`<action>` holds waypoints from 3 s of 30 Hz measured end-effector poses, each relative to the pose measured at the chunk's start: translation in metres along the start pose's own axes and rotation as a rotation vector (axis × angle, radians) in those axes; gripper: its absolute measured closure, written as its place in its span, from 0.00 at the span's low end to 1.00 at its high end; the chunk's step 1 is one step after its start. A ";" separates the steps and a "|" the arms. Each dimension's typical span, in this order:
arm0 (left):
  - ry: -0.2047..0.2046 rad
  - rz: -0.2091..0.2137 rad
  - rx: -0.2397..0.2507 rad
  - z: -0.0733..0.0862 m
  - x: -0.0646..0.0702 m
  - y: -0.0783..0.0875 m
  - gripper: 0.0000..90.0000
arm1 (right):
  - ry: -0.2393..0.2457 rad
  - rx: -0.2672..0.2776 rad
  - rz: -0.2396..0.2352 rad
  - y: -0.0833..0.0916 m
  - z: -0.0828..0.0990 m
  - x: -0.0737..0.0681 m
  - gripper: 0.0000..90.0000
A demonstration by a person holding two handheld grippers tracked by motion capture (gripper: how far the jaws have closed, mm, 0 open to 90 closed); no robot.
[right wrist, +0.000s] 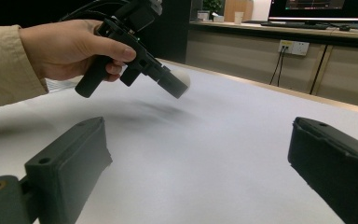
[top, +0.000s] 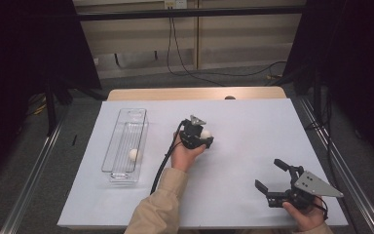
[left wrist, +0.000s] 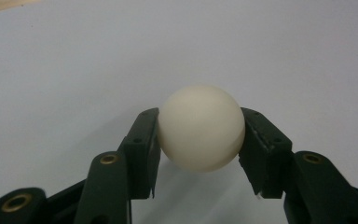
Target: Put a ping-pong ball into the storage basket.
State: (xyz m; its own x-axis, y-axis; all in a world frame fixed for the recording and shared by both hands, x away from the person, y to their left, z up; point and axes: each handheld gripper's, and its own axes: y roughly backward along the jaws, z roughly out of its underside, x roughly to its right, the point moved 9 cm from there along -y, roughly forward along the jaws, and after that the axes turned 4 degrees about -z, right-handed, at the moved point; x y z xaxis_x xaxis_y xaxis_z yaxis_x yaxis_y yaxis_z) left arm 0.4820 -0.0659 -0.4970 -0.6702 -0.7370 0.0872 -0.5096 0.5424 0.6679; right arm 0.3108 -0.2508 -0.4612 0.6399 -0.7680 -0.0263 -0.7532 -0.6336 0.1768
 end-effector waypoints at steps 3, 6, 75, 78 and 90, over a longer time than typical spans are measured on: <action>0.003 0.006 0.001 0.000 0.000 0.003 0.57 | 0.000 0.001 0.000 0.000 0.000 0.000 0.05; -0.003 0.005 0.000 0.001 0.000 0.005 0.57 | -0.001 0.001 0.002 0.000 0.000 0.000 0.05; 0.045 0.019 -0.011 0.012 -0.032 0.053 0.57 | -0.003 0.002 -0.010 -0.001 0.000 -0.002 0.05; 0.049 0.018 -0.014 0.012 -0.035 0.055 0.57 | -0.003 0.002 -0.011 -0.001 0.000 -0.003 0.05; 0.080 0.014 -0.002 0.011 -0.042 0.063 0.57 | -0.003 0.002 -0.011 -0.001 0.000 -0.003 0.05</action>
State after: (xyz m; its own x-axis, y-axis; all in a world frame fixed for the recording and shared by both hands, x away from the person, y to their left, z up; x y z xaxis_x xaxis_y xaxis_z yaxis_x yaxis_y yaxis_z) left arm 0.4719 0.0038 -0.4665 -0.6316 -0.7595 0.1553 -0.4994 0.5519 0.6678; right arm 0.3098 -0.2484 -0.4611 0.6473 -0.7616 -0.0315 -0.7467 -0.6419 0.1742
